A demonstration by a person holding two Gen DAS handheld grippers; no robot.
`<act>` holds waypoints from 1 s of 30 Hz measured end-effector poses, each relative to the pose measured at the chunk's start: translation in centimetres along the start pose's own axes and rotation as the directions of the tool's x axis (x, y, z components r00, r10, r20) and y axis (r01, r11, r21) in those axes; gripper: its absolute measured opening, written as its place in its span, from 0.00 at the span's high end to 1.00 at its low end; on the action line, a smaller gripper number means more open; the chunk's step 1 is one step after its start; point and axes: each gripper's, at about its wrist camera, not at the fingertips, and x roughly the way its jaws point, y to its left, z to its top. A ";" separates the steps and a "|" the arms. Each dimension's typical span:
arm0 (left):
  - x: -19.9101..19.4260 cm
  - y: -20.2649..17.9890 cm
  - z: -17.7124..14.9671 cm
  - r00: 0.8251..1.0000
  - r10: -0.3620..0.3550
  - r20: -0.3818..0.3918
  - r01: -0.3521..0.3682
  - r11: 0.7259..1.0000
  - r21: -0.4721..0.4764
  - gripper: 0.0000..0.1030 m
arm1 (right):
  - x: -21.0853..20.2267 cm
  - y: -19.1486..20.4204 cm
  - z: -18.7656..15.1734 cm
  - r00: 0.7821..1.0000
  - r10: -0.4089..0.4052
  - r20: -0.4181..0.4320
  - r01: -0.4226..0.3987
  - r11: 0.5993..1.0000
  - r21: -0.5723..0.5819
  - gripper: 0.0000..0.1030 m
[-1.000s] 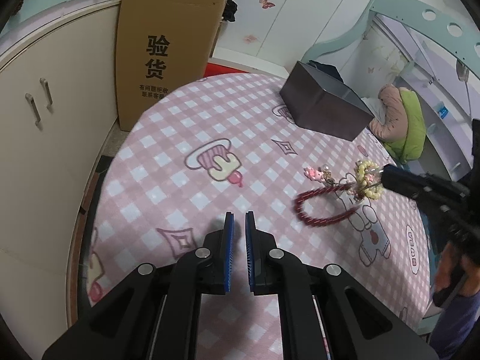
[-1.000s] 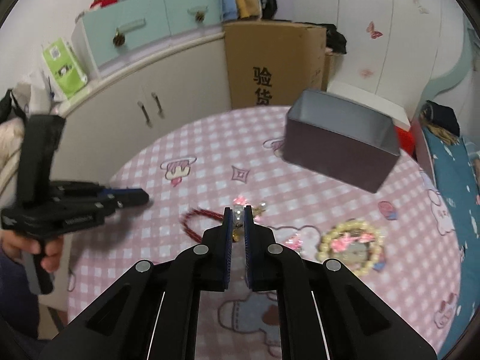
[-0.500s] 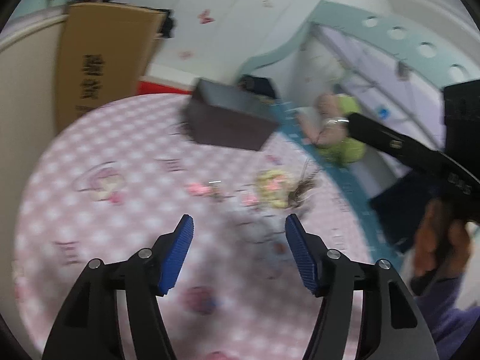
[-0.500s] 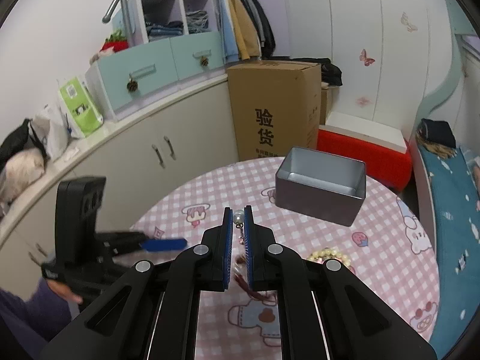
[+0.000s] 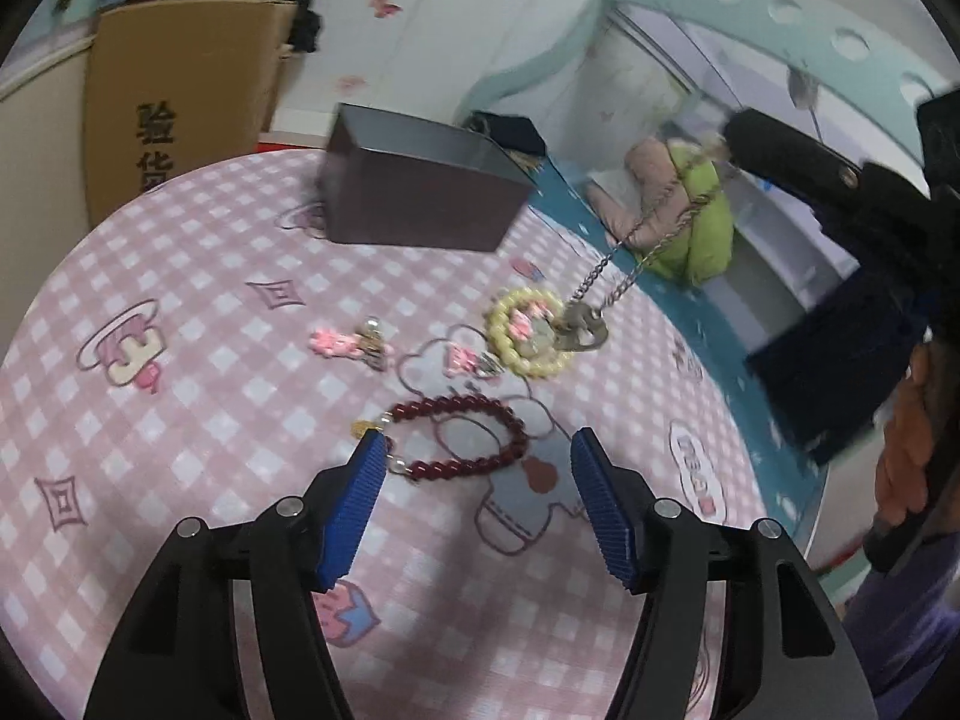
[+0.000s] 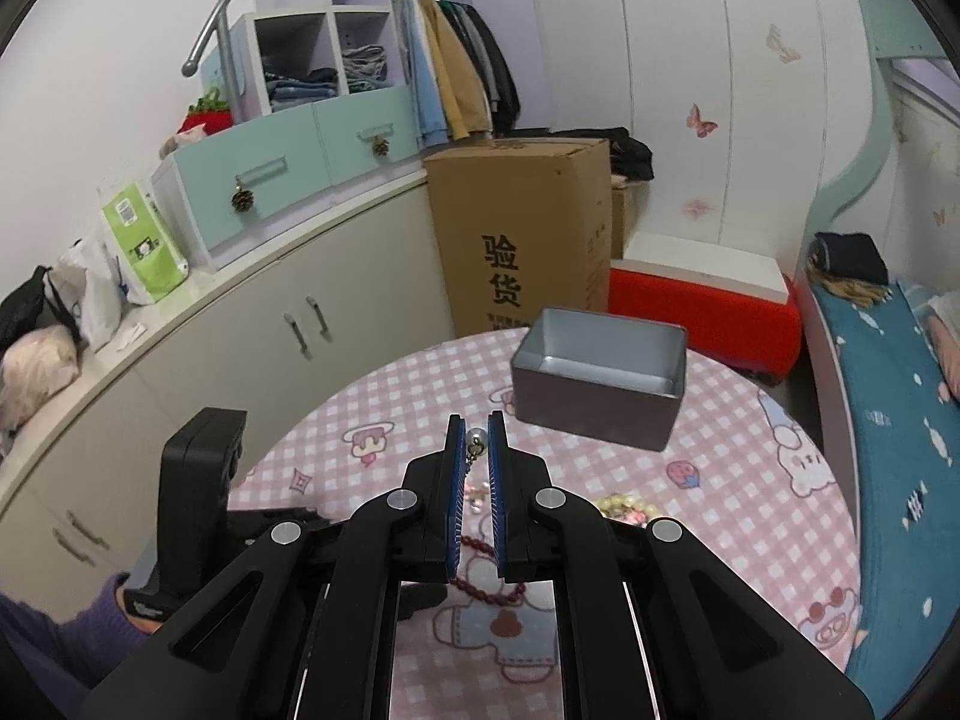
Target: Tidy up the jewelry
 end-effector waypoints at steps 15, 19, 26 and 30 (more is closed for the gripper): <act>3.3 0.7 1.3 0.949 0.305 -0.078 -0.301 0.952 0.054 0.53 | -0.1 -4.8 -3.0 1.000 -0.003 -0.012 0.004 0.995 0.104 0.92; 2.1 -0.2 1.1 0.976 0.203 -0.073 -0.202 0.979 0.022 0.52 | -0.1 -5.9 -3.6 1.000 -0.002 -0.012 0.004 0.992 0.126 0.92; 2.9 -4.8 -0.2 0.981 0.167 -0.094 -0.142 0.962 0.233 0.52 | 0.0 -7.3 -4.4 1.000 0.005 -0.009 -0.003 0.987 0.162 0.92; 4.8 -5.8 -0.6 0.966 0.231 -0.116 -0.188 0.936 0.298 0.58 | -0.6 -8.0 -4.9 1.000 0.002 -0.003 -0.001 0.984 0.178 0.92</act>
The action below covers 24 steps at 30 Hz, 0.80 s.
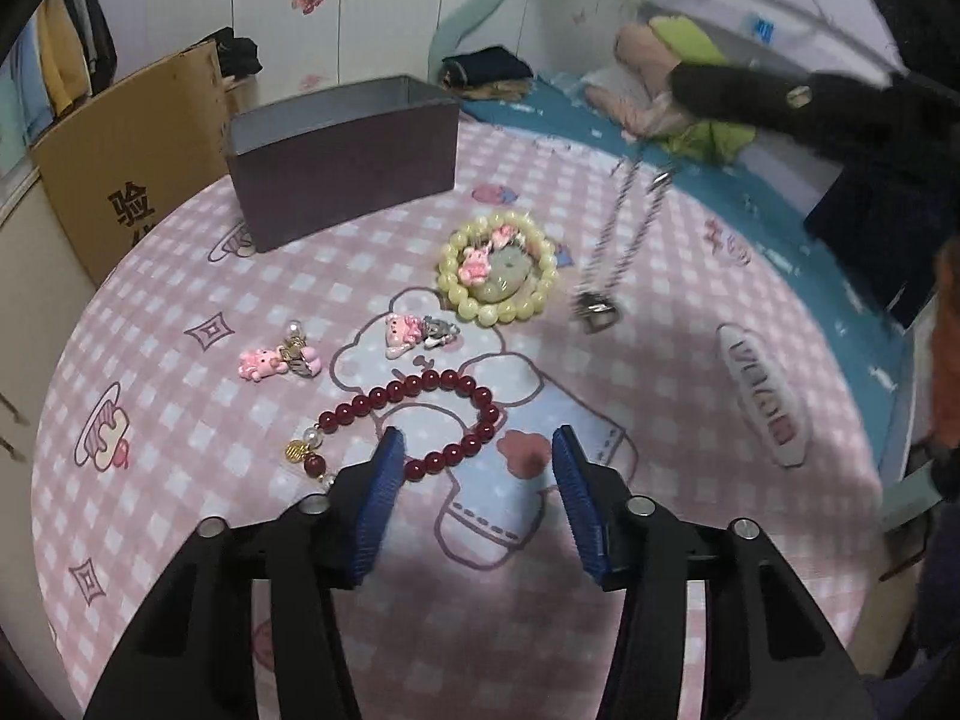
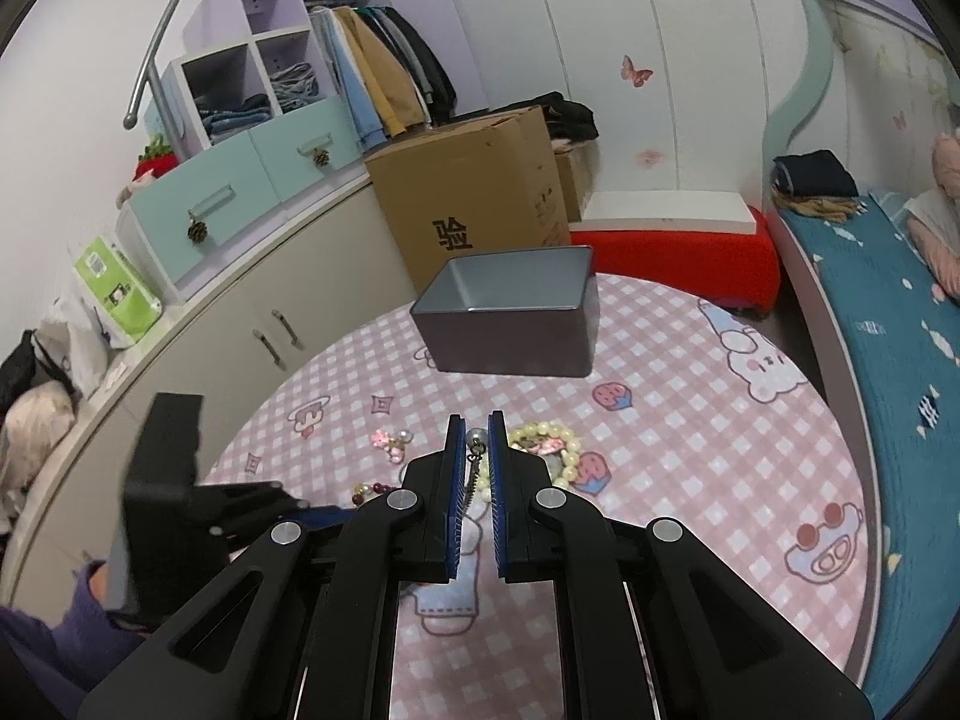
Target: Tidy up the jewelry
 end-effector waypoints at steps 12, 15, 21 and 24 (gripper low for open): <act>0.5 2.4 0.8 0.999 0.033 -0.001 -0.033 0.997 -0.067 0.94 | -0.9 -0.7 0.2 1.000 -0.003 0.020 0.003 1.000 0.013 0.92; -1.3 3.1 1.5 0.999 0.012 0.051 -0.008 0.996 -0.087 0.94 | -1.0 -0.5 0.4 1.000 -0.003 0.023 0.003 1.000 0.008 0.92; -4.9 4.4 4.2 0.987 0.000 0.158 0.016 0.995 -0.101 0.94 | -0.7 0.0 1.6 0.999 0.000 0.037 0.000 1.000 -0.004 0.92; -6.2 5.0 5.7 0.979 -0.019 0.205 0.040 0.994 -0.100 0.94 | -0.3 0.2 2.6 0.999 0.002 0.048 -0.002 1.000 -0.013 0.92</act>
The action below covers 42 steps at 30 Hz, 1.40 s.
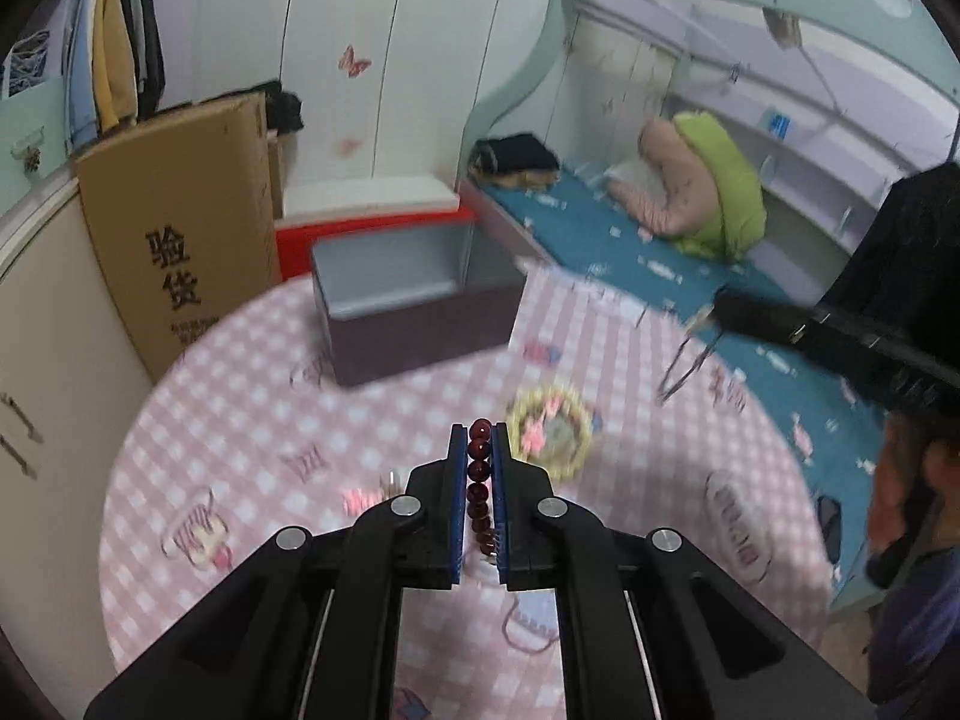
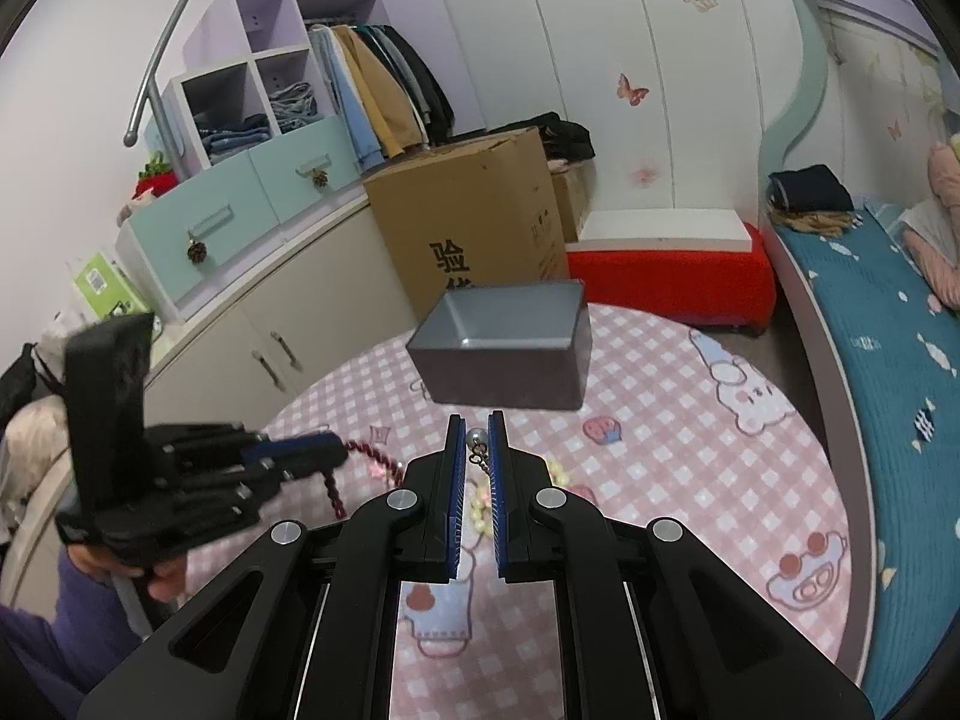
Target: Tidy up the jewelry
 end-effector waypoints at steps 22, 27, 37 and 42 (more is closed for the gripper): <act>5.2 5.6 13.1 0.991 -0.079 0.107 0.091 0.989 -0.113 0.94 | 10.6 -1.3 11.1 0.999 -0.019 0.036 0.019 1.000 0.006 0.92; 9.4 6.5 12.0 0.999 -0.049 0.015 0.051 0.987 -0.153 0.94 | 14.2 -2.3 10.0 0.999 -0.037 -0.035 0.038 0.999 0.027 0.92; 13.9 7.4 8.9 0.994 -0.049 -0.102 0.030 0.983 -0.179 0.94 | 17.5 -3.6 7.0 0.991 -0.046 -0.125 0.054 0.997 0.060 0.92; 13.8 7.4 8.5 0.995 -0.036 -0.096 0.018 0.982 -0.187 0.92 | 17.5 -3.9 6.4 0.990 -0.054 -0.130 0.064 0.995 0.073 0.90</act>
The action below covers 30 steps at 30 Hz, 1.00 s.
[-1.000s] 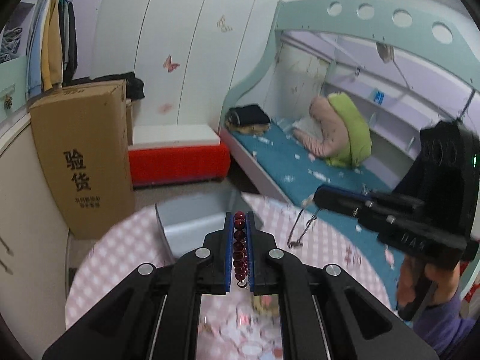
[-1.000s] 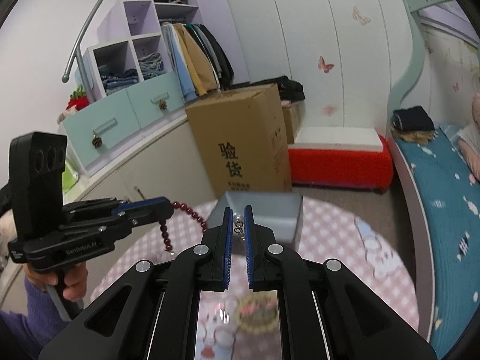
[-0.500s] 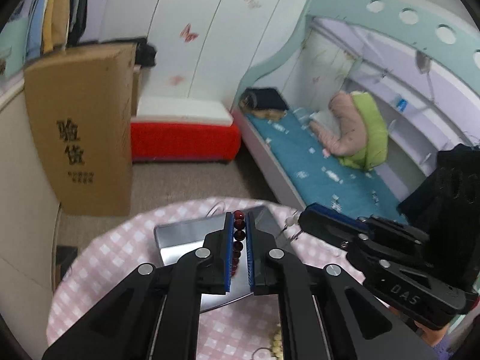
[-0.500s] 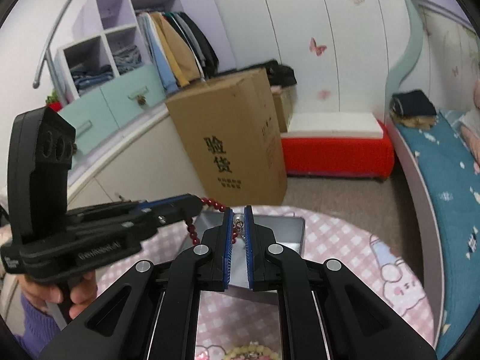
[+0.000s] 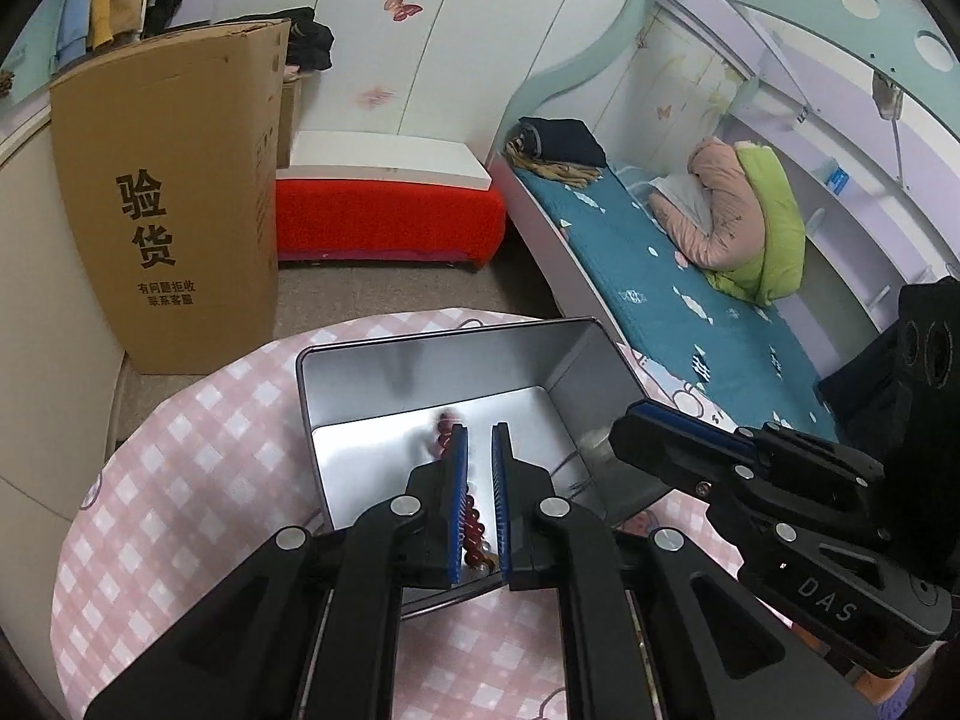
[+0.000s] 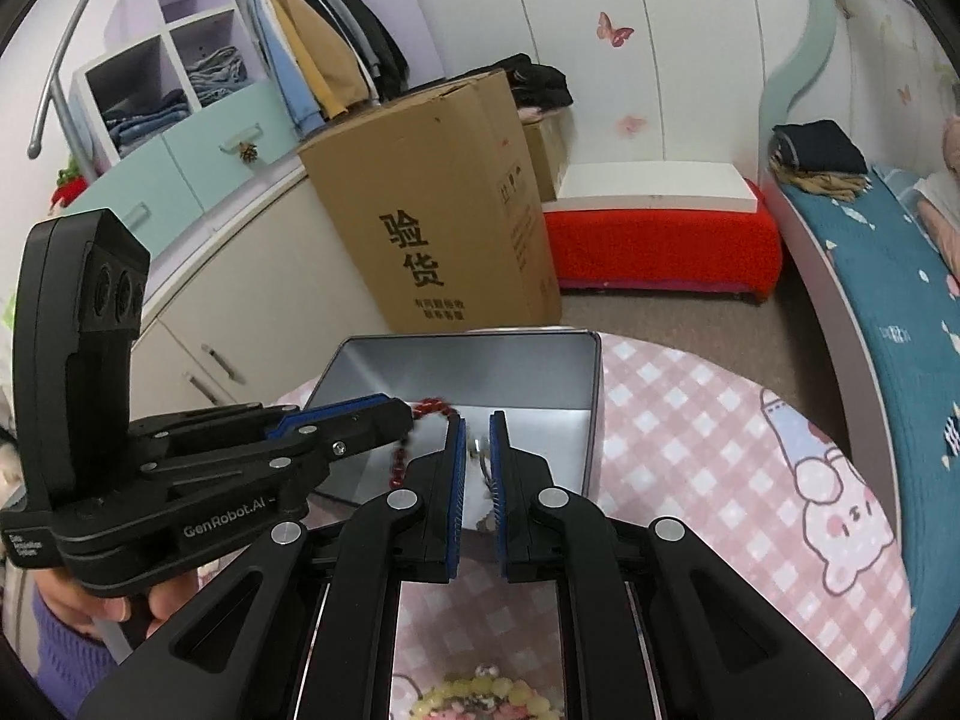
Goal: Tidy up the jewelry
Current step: 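Carry the jewelry into the grey tin with both tools and open them, then withdraw both tools from the tin and move toward the remaining jewelry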
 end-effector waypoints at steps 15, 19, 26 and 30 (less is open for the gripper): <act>-10.6 -1.1 -2.6 0.968 0.069 0.241 -0.058 0.997 -0.053 0.36 | -8.8 1.3 -1.8 0.992 -0.034 0.119 0.034 0.999 0.000 0.89; -14.4 -1.8 -4.8 0.931 0.159 0.330 -0.147 0.987 -0.061 0.27 | -12.1 1.4 -3.4 0.985 -0.071 0.159 0.072 0.997 0.003 0.89; -16.3 -1.7 -8.6 0.913 0.231 0.337 -0.222 0.973 -0.064 0.26 | -15.1 0.8 -6.5 0.971 -0.140 0.193 0.135 0.990 0.038 0.42; -15.0 -1.0 -10.9 0.931 0.240 0.276 -0.227 0.971 -0.078 0.26 | -15.0 0.6 -8.5 0.976 -0.152 0.158 0.146 0.988 0.047 0.42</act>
